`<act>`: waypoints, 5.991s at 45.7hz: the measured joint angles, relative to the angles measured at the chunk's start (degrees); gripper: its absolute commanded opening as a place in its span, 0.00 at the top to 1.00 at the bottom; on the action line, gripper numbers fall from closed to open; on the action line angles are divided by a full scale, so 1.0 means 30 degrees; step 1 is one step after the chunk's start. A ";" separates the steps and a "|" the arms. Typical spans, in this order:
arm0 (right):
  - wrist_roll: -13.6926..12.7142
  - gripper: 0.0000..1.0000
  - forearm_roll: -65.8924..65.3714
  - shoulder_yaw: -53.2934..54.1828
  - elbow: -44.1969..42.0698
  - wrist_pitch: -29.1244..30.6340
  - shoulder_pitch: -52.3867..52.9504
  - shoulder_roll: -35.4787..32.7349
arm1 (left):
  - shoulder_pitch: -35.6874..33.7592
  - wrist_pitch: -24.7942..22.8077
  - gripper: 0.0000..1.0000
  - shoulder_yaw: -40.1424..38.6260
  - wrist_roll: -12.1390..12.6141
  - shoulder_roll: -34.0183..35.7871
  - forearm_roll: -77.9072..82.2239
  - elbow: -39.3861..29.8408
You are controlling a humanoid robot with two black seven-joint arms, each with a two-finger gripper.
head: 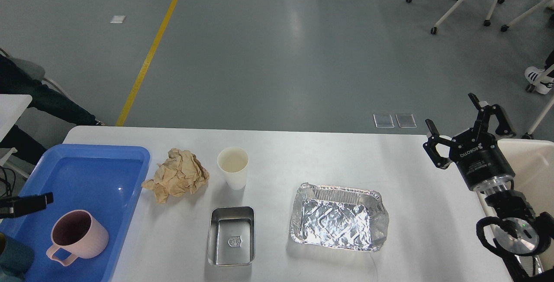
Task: Tidy desktop
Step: 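Lift the pink mug and set it into the blue tray, then reach the left gripper to the small steel box, then grasp the steel box, lift it and place it in the blue tray, then move the right gripper down toward the foil tray edge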
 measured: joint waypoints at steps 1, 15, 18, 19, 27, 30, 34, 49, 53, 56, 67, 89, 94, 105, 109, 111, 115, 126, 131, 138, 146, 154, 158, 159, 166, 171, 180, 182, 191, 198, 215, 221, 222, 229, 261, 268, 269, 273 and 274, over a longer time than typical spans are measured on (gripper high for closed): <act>0.0000 0.00 0.0000 -0.0001 -0.0003 0.0001 0.0000 -0.0003 | -0.0221 -0.0237 0.05 -0.0283 -0.0034 0.0244 0.0002 -0.0182; -0.0005 0.00 0.0001 -0.0026 0.0064 0.0012 0.0001 -0.0038 | -0.5356 -0.5264 0.05 -0.3030 -0.0220 0.1416 -0.0015 -0.0930; -0.0008 0.00 0.0000 -0.0025 0.0093 0.0012 -0.0021 -0.0073 | -0.6248 -0.5922 0.05 -0.3108 -0.0165 0.1413 -0.0019 -0.0932; -0.0008 0.00 0.0000 -0.0024 0.0097 0.0012 -0.0034 -0.0083 | -0.6587 -0.6159 0.05 -0.3122 -0.0135 0.1394 -0.0019 -0.0930; -0.0008 0.00 0.0000 0.0001 0.0113 0.0012 -0.0071 -0.0104 | -0.7810 -0.6879 0.05 -0.3165 0.0010 0.1321 -0.0023 -0.0932; -0.0008 0.00 0.0000 0.0003 0.0125 0.0012 -0.0081 -0.0104 | -0.7851 -0.6679 0.05 -0.3196 0.0009 0.1321 -0.0023 -0.0932; -0.0007 0.00 0.0001 0.0004 0.0136 0.0012 -0.0087 -0.0105 | -0.7761 -0.5947 0.05 -0.3139 -0.0053 0.1277 -0.0023 -0.0930; -0.0008 0.00 0.0002 0.0005 0.0146 -0.0004 -0.0088 -0.0079 | -0.4668 -0.4318 0.05 -0.2392 0.0925 -0.1889 -0.0008 -0.2110; -0.0007 0.00 0.0000 0.0006 0.0146 -0.0026 -0.0089 -0.0082 | -0.3855 -0.4092 0.05 -0.2349 0.1428 -0.3573 -0.0063 -0.2144; -0.0008 0.00 0.0000 0.0006 0.0146 -0.0041 -0.0104 -0.0100 | -0.3168 -0.4005 0.06 -0.2279 0.1582 -0.4768 -0.0107 -0.2069; -0.0007 0.00 0.0001 0.0006 0.0146 -0.0126 -0.0124 -0.0240 | -0.0591 -0.3367 0.07 -0.2101 0.1621 -0.8729 0.0319 -0.1352; -0.0002 0.00 0.0001 0.0050 0.0145 -0.0136 -0.0293 -0.0283 | 0.1782 -0.0844 0.22 -0.2199 0.1497 -1.4376 0.1010 0.2882; -0.0001 0.00 -0.0001 0.0057 0.0145 -0.0136 -0.0293 -0.0284 | 0.2140 -0.0640 0.23 -0.2105 0.1499 -1.5001 0.1041 0.3516; 0.0000 0.00 0.0001 0.0062 0.0143 -0.0136 -0.0293 -0.0304 | 0.2262 -0.0612 0.62 -0.2045 0.1519 -1.5344 0.1079 0.4152; 0.0000 0.00 0.0000 0.0065 0.0141 -0.0136 -0.0293 -0.0289 | 0.2271 -0.0611 0.72 -0.2035 0.1503 -1.5351 0.1087 0.4258; 0.0000 0.00 0.0001 0.0070 0.0141 -0.0136 -0.0293 -0.0284 | 0.2282 -0.0611 0.80 -0.2033 0.1502 -1.5377 0.1088 0.4312; 0.0000 0.00 0.0000 0.0072 0.0140 -0.0136 -0.0293 -0.0283 | 0.2315 -0.0611 0.89 -0.1937 0.1485 -1.5421 0.1089 0.4422; 0.0000 0.00 0.0000 0.0071 0.0104 -0.0136 -0.0170 -0.0281 | 0.2218 -0.0619 0.99 -0.1429 0.1440 -1.5464 0.1070 0.4461; 0.0000 0.00 -0.0001 0.0066 0.0085 -0.0155 -0.0109 -0.0279 | 0.2155 -0.0649 0.99 -0.1430 0.1418 -1.5338 0.0988 0.4369; 0.0000 0.00 -0.0005 0.0055 0.0086 -0.0164 -0.0035 -0.0279 | 0.1851 -0.0813 0.99 -0.1618 0.1402 -1.4676 0.0817 0.3854; 0.0000 0.00 -0.0028 0.0030 0.0113 -0.0168 0.0028 -0.0209 | 0.0617 -0.2059 0.99 -0.1768 0.0754 -1.3288 0.0791 0.2150; 0.0000 0.00 -0.0096 0.0005 0.0115 -0.0195 0.0161 -0.0113 | -0.0621 -0.2541 0.99 -0.2737 0.0399 -1.2221 0.0690 0.0636; -0.0001 0.00 -0.0159 -0.0007 0.0115 -0.0195 0.0214 -0.0104 | -0.1187 -0.2882 0.99 -0.3591 0.0337 -1.1284 0.0448 -0.0124; -0.0001 0.00 -0.0164 -0.0009 0.0115 -0.0195 0.0237 -0.0104 | -0.1313 -0.2978 0.99 -0.3745 0.0337 -1.1107 0.0307 -0.0254; -0.0024 0.00 -0.0281 -0.0025 0.0134 -0.0220 0.0394 -0.0103 | -0.2428 -0.3683 0.98 -0.4466 0.0278 -0.9749 -0.1134 -0.1035; -0.0029 0.00 -0.0534 -0.0026 0.0140 -0.0224 0.0486 -0.0042 | -0.2761 -0.3754 0.98 -0.4512 0.0268 -0.9196 -0.1341 -0.1444; -0.0031 0.00 -0.0668 -0.0027 0.0142 -0.0224 0.0541 0.0068 | -0.3092 -0.3814 0.98 -0.4883 0.0270 -0.8701 -0.1452 -0.1660; -0.0031 0.00 -0.0671 -0.0028 0.0142 -0.0224 0.0544 0.0070 | -0.3184 -0.3813 0.97 -0.4985 0.0325 -0.8577 -0.1556 -0.1578; -0.0030 0.00 -0.0675 -0.0027 0.0142 -0.0224 0.0507 0.0025 | -0.3382 -0.3809 0.97 -0.5446 0.0519 -0.6264 -0.2399 -0.0376; -0.0020 0.00 -0.0676 -0.0027 0.0142 -0.0224 0.0528 0.0088 | -0.3158 -0.3810 0.96 -0.5470 0.0535 -0.4660 -0.2895 0.1888; -0.0003 0.00 -0.0678 -0.0027 0.0128 -0.0223 0.0500 0.0159 | -0.1032 -0.3372 0.95 -0.5242 0.0524 -0.5542 -0.4878 0.7528; -0.0004 0.00 -0.0690 -0.0027 0.0119 -0.0219 0.0490 0.0151 | -0.0084 -0.3270 0.94 -0.5221 0.0516 -0.6274 -0.4827 0.9236; -0.0003 0.00 -0.0690 -0.0027 0.0117 -0.0211 0.0487 0.0150 | 0.0054 -0.3269 0.94 -0.5220 0.0486 -0.6481 -0.4802 0.9660; -0.0004 0.00 -0.0689 -0.0027 0.0112 -0.0193 0.0439 0.0145 | 0.0321 -0.3266 0.92 -0.5219 0.0409 -0.8322 -0.4751 1.2594; 0.0000 0.00 -0.0675 -0.0019 0.0053 -0.0186 0.0443 0.0106 | -0.1270 -0.3514 0.03 -0.5928 0.0276 -1.3155 -0.8615 1.8302; -0.0001 0.00 -0.0691 -0.0026 0.0064 -0.0187 0.0443 0.0094 | -0.2593 -0.3760 0.03 -0.7414 0.0372 -1.2714 -1.5134 1.8182; -0.0002 0.00 -0.0695 -0.0032 0.0064 -0.0187 0.0443 0.0090 | -0.2704 -0.3829 0.03 -0.7687 0.0391 -1.2715 -1.5839 1.8130; -0.0017 0.00 -0.0730 -0.0116 0.0065 -0.0187 0.0444 0.0005 | -0.2903 -0.4081 0.03 -0.9246 0.0412 -1.2960 -1.8180 1.7803; -0.0017 0.00 -0.0746 -0.0144 0.0067 -0.0188 0.0446 -0.0022 | -0.2904 -0.4143 0.03 -0.9892 0.0394 -1.3105 -1.8619 1.7597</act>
